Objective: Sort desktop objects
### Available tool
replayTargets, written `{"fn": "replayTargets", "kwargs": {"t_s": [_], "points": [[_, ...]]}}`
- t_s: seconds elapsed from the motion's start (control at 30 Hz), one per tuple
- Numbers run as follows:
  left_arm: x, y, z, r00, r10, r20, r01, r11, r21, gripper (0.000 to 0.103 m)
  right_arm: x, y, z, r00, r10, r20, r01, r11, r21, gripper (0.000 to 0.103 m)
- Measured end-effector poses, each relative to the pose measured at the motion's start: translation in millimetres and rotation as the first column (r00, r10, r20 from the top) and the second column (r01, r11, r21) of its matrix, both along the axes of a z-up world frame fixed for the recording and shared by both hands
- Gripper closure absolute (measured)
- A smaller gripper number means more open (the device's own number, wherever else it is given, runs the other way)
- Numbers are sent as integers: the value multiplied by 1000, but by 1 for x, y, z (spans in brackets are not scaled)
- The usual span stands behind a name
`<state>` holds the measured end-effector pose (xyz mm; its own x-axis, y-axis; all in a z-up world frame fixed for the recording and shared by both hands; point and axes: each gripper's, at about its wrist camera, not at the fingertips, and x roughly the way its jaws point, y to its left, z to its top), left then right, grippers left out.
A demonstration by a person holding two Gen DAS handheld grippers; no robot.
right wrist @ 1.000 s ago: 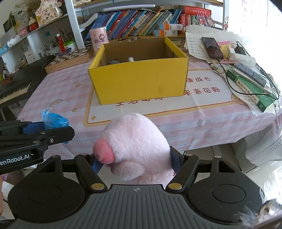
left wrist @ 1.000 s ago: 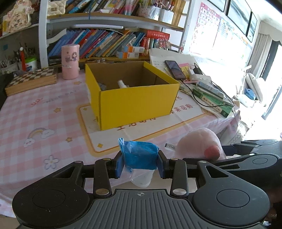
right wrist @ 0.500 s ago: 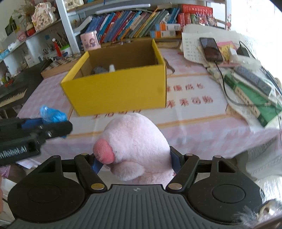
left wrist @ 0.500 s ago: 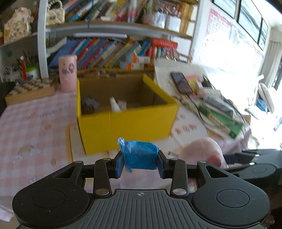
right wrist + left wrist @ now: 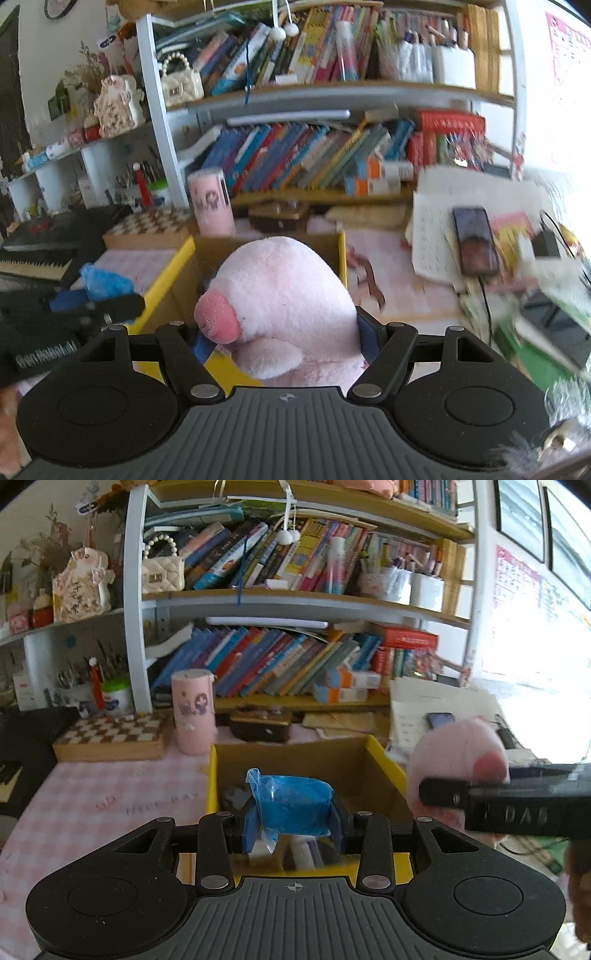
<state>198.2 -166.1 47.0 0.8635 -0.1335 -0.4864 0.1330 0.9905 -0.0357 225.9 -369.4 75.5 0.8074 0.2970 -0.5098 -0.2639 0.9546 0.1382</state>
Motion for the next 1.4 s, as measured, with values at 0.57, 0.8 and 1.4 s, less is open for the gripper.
{"fn": "replayTargets", "kwargs": {"t_s": [0.57,0.8,1.4], "points": [[98,-23,-73,956,83,-280,-47,990,132,67,168,68,-56,955,107,-277,-149,980,-134,32],[99,-35,-82,948,82,-306,-33,986,162,64,186,87,-80,932,112,-345,-189,962,-197,25],[-11,5,-17,988,135,80,-146,978,151,4,95,62,-9,993,114,-21,-115,993,-40,5]]}}
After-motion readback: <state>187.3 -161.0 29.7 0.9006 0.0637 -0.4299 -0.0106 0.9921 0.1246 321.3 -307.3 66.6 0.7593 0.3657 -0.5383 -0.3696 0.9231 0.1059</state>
